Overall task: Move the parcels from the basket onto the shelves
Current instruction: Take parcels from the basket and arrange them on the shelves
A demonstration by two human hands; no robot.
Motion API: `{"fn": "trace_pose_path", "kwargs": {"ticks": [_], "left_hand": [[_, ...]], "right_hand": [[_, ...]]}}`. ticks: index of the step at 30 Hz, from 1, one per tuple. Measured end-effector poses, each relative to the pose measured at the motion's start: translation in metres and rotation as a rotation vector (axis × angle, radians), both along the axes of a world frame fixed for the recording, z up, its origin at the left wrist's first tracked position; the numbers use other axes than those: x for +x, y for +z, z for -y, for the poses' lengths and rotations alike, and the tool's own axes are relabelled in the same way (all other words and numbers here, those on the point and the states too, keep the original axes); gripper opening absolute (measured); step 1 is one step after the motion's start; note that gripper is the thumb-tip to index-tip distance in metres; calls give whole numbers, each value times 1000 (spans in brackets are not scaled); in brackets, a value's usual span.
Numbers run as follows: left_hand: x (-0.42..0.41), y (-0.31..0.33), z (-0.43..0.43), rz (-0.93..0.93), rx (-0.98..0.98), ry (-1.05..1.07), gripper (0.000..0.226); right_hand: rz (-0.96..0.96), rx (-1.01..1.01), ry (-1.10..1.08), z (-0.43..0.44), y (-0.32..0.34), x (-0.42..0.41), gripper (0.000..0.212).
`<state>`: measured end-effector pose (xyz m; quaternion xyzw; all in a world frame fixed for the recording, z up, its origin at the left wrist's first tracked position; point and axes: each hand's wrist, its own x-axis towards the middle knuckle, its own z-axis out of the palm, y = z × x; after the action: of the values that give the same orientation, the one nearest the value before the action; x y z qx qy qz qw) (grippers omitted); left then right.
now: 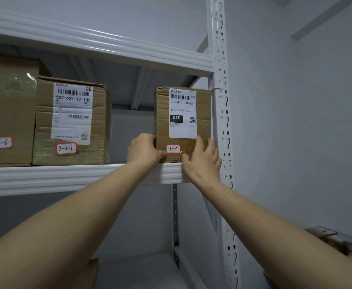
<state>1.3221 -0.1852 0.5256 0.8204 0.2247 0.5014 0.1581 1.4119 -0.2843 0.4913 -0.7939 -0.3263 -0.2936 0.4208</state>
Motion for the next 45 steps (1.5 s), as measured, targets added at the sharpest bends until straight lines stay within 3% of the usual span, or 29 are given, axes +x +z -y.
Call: {"fn": "trace_pose_path", "kwargs": {"ticks": [14, 17, 20, 23, 27, 37, 45], "left_hand": [[6, 0, 3, -35, -20, -18, 20], [-2, 0, 8, -49, -15, 24, 39], [-16, 2, 12, -54, 32, 79, 23], [-41, 3, 11, -56, 87, 127, 36], [-93, 0, 14, -48, 152, 263, 55], [-270, -59, 1, -182, 112, 737, 51], [-448, -119, -17, -260, -122, 965, 58]], "right_hand": [[46, 70, 33, -1, -3, 5, 63], [75, 90, 61, -4, -3, -2, 61], [117, 103, 113, -7, -2, -12, 61], [150, 105, 203, -12, 2, -31, 60], [199, 132, 355, -28, 4, -70, 61], [250, 77, 866, -93, -49, -228, 58], [232, -129, 1190, -131, -86, -379, 57]]}}
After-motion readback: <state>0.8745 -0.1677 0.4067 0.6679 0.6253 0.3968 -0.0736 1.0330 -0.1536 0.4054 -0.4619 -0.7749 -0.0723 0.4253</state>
